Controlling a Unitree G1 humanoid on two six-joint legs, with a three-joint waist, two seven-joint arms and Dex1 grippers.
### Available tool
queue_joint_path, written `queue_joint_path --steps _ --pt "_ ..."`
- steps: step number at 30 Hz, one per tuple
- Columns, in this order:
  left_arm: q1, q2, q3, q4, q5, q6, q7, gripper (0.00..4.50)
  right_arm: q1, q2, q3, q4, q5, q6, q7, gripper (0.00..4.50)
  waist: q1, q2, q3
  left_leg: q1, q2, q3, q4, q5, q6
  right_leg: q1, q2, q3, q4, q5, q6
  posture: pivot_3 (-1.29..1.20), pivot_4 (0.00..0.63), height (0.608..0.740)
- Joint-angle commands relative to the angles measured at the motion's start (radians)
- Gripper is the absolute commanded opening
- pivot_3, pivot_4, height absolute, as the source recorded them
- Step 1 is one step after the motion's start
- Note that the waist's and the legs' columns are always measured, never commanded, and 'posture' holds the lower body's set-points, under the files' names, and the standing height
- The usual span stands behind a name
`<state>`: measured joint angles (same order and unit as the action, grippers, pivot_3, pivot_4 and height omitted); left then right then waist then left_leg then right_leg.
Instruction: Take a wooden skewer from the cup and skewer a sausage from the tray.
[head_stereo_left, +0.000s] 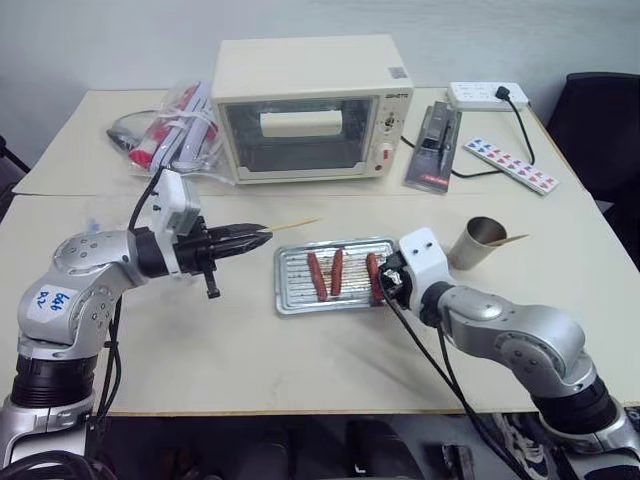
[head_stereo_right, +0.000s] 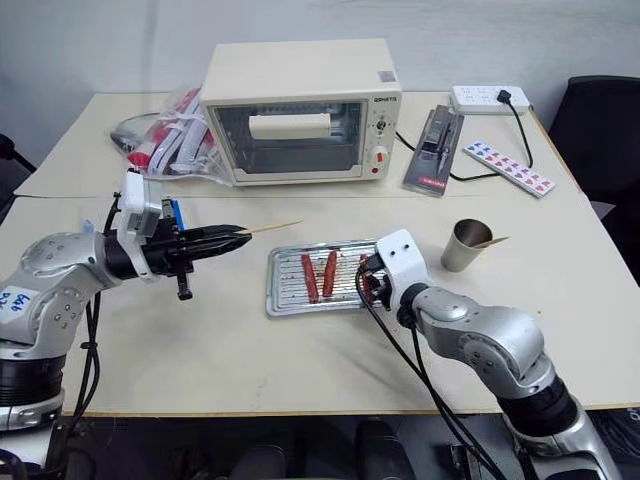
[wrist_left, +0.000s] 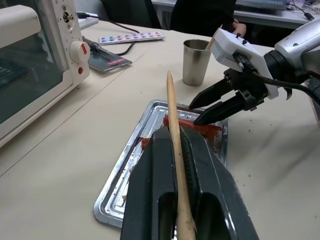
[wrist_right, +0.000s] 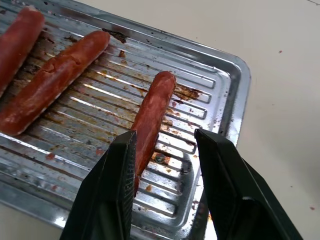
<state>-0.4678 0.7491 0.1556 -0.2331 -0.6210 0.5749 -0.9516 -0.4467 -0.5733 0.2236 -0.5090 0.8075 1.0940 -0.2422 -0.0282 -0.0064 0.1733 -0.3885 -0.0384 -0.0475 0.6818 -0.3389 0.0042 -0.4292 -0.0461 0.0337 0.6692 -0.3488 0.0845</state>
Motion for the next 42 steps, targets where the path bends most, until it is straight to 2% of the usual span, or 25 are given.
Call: queue_joint_path --steps 1,10,16,29,42 --pt "-0.024 0.000 0.008 -0.013 -0.003 -0.016 0.000 0.00 -0.005 0.033 -0.023 -0.036 -0.052 0.012 0.031 1.93 0.000 0.000 0.000 0.000 0.000 0.000 0.000 0.000 0.000 0.000 0.000 0.000 0.000 0.000 0.000 0.00 0.150 0.740" --pt "-0.033 -0.007 0.002 0.003 0.004 -0.032 -0.002 0.00 -0.005 0.057 0.000 -0.063 -0.187 0.032 0.079 1.93 0.000 0.000 0.000 0.000 0.000 0.000 0.000 0.000 0.000 0.000 0.000 0.000 0.003 0.000 0.000 0.00 0.150 0.740" --pt "-0.041 -0.009 -0.001 0.016 0.007 -0.036 -0.002 0.00 0.002 0.047 -0.039 -0.062 -0.250 0.044 0.138 1.93 0.000 0.000 0.000 0.000 0.000 0.000 0.000 0.000 0.000 0.000 0.000 0.000 0.004 0.000 0.000 0.00 0.150 0.740" --pt "-0.039 -0.046 -0.017 0.031 0.020 -0.062 0.001 0.00 -0.019 0.068 -0.077 -0.124 -0.305 0.078 0.229 1.93 0.000 0.000 0.000 0.000 -0.001 0.000 0.000 0.000 0.000 0.000 0.000 0.000 0.005 0.000 0.000 0.00 0.150 0.740" --pt "-0.045 -0.047 -0.010 0.038 0.018 -0.054 -0.008 0.00 0.036 0.106 -0.013 -0.153 -0.361 0.082 0.305 1.93 0.000 0.000 0.000 0.000 -0.001 0.000 0.001 0.000 0.000 0.000 0.000 0.000 0.005 0.000 0.000 0.00 0.150 0.740"
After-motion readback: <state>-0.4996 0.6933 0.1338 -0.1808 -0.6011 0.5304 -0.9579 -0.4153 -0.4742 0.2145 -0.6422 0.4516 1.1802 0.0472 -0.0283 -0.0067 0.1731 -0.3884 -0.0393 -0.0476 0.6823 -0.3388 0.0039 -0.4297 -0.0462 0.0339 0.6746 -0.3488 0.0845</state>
